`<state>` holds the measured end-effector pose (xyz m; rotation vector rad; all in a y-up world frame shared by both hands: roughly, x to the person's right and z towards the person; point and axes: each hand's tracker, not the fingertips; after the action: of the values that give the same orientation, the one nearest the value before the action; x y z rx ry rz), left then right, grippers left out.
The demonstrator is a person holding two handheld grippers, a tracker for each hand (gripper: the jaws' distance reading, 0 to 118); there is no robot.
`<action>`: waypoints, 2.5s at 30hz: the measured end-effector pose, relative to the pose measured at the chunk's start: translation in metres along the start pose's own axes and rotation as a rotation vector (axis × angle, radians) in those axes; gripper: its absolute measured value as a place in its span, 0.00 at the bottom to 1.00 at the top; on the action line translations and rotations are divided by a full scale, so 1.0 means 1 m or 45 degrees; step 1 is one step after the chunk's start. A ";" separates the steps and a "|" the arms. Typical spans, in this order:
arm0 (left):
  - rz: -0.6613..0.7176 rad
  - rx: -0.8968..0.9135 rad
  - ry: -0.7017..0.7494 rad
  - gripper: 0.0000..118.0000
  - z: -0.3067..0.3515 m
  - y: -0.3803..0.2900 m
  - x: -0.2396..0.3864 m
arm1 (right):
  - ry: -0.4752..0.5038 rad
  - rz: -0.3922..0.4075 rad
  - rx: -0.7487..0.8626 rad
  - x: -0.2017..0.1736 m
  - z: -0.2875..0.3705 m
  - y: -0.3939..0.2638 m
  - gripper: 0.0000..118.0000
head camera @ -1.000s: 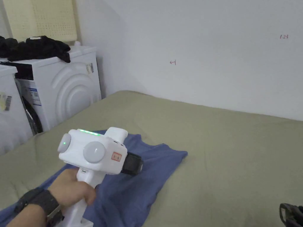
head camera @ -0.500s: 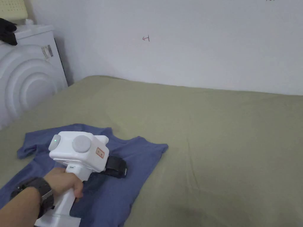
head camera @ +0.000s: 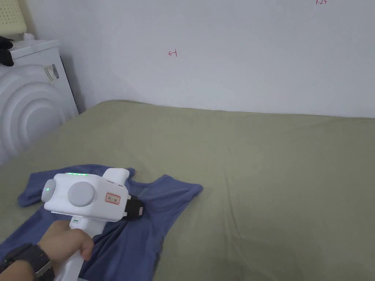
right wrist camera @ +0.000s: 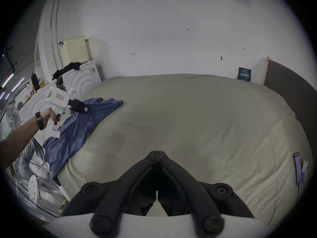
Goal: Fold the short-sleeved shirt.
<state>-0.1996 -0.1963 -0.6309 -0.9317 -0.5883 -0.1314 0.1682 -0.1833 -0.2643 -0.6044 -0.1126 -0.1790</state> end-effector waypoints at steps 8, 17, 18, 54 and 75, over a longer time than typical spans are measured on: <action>-0.091 0.027 -0.232 0.02 -0.019 0.052 0.108 | -0.002 -0.067 0.072 0.016 0.047 0.003 0.01; -0.529 -0.120 -0.609 0.02 -0.089 0.062 0.370 | -0.209 -0.113 0.196 0.063 0.136 0.002 0.01; -0.558 -0.133 -0.665 0.02 -0.091 0.058 0.400 | -0.234 -0.122 0.198 0.069 0.145 0.000 0.01; 0.253 0.504 0.204 0.00 0.198 -0.173 0.193 | -0.268 -0.107 0.205 0.091 0.139 -0.006 0.01; -0.372 0.047 -0.126 1.00 -0.039 -0.025 0.195 | -0.366 -0.185 0.127 0.144 0.150 -0.019 0.01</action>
<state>-0.0292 -0.2143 -0.5272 -0.8156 -0.8150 -0.3365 0.2970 -0.1319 -0.1086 -0.5195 -0.4415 -0.2250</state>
